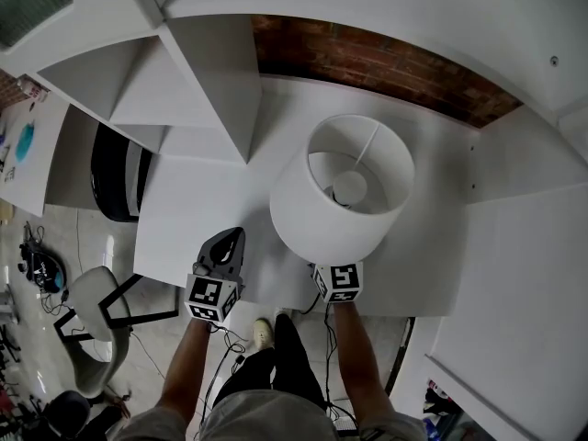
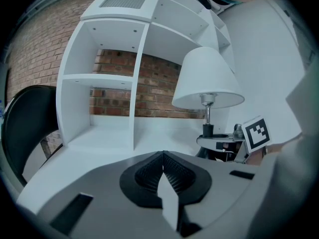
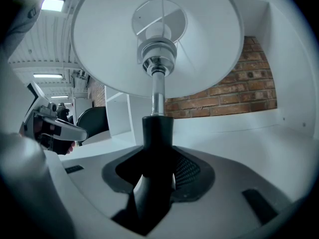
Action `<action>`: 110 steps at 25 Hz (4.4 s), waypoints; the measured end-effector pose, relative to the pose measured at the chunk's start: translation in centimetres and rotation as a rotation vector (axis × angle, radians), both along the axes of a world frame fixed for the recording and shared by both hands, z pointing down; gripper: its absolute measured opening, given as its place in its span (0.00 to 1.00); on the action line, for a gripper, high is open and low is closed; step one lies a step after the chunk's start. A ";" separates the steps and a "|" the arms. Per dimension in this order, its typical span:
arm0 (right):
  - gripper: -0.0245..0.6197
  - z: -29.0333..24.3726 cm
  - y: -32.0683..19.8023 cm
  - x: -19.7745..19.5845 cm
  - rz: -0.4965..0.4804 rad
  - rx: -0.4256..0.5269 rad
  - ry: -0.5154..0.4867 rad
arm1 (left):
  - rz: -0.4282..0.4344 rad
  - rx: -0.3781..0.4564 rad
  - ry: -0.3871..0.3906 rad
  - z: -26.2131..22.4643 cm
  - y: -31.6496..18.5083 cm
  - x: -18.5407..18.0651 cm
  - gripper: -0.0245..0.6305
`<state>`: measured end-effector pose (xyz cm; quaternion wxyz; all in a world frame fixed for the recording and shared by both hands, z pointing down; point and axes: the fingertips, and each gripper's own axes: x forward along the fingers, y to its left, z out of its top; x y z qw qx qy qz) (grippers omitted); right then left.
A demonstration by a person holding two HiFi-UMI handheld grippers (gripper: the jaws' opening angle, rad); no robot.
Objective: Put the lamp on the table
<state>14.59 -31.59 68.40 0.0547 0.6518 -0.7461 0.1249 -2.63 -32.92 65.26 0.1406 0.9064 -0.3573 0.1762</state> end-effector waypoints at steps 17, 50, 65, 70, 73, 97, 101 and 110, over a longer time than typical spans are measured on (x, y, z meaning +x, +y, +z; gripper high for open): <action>0.30 0.0 0.4 -0.2 0.029 0.069 0.018 | 0.044 0.042 0.009 0.4 1.0 0.5 0.04; 0.33 -0.5 1.9 -1.5 0.025 0.134 0.024 | 0.064 0.085 0.013 0.3 4.0 -1.1 0.04; 0.41 -0.6 5.9 -2.4 0.004 0.094 -0.004 | 0.065 0.082 0.030 -1.4 5.8 -2.0 0.04; 0.41 -1.2 8.3 -3.0 0.021 0.075 -0.045 | 0.067 0.086 0.040 -2.5 7.1 -2.8 0.04; 0.41 -1.9 9.7 -3.1 0.040 0.071 -0.061 | 0.072 0.090 0.046 -3.2 8.0 -3.1 0.04; 0.39 -14.3 19.4 -9.6 0.009 0.103 0.029 | 0.089 0.184 0.121 -13.5 17.1 -7.3 0.04; 0.34 -16.8 21.6 -9.7 0.035 0.123 0.057 | 0.093 0.201 0.141 -15.1 18.5 -8.1 0.04; 0.25 -20.1 26.2 -9.3 0.091 0.154 0.103 | 0.136 0.227 0.164 -17.7 21.9 -7.2 0.04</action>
